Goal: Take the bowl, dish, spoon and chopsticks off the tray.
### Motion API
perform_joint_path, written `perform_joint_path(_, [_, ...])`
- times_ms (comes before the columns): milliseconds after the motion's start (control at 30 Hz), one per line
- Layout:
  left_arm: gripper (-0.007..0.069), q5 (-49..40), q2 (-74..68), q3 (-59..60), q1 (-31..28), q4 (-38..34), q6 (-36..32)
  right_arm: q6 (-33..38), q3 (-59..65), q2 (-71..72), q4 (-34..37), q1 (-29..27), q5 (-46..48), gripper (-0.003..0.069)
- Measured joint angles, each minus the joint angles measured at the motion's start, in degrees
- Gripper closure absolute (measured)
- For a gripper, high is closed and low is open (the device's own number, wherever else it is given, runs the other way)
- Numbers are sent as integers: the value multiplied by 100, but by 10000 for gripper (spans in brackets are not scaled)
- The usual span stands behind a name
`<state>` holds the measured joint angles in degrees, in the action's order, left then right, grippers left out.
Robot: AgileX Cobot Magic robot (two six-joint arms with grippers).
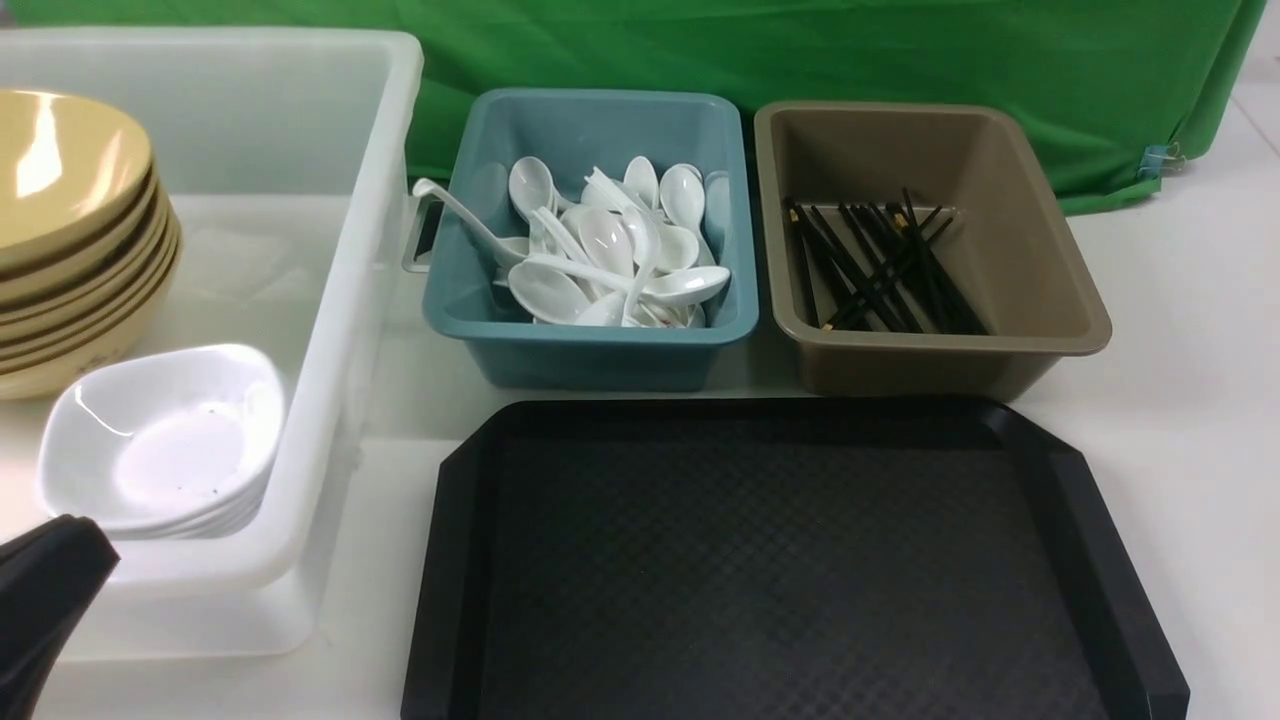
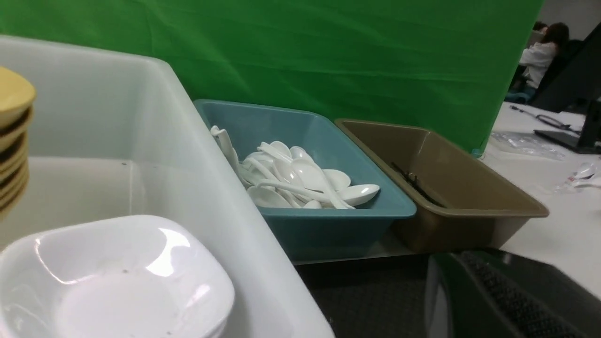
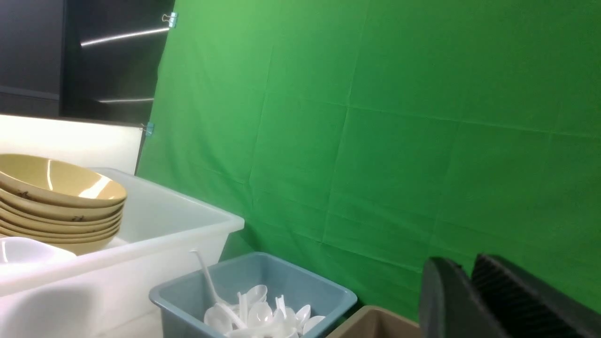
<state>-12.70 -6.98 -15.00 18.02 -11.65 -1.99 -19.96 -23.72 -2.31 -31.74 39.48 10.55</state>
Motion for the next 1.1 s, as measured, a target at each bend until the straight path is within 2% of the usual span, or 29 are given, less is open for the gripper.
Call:
perform_joint_path(100, [622,8,59,67,-171,210,-120,0,0,0,0,0,0,573])
perform_joint_path(233, [622,225,438,727,-1193,613,-271,0,0,0,-2,0,0,564])
perform_joint_path(400, [622,291,679,1500,-1881,763,-331,0,0,0,-2,0,0,553])
perform_joint_path(500, [622,-71,679,1529,-1866,891,-334,-5,0,0,-2,0,0,547])
perform_joint_path(1100, [622,-28,679,1541,-1811,969,-534,-5,0,0,-2,0,0,504])
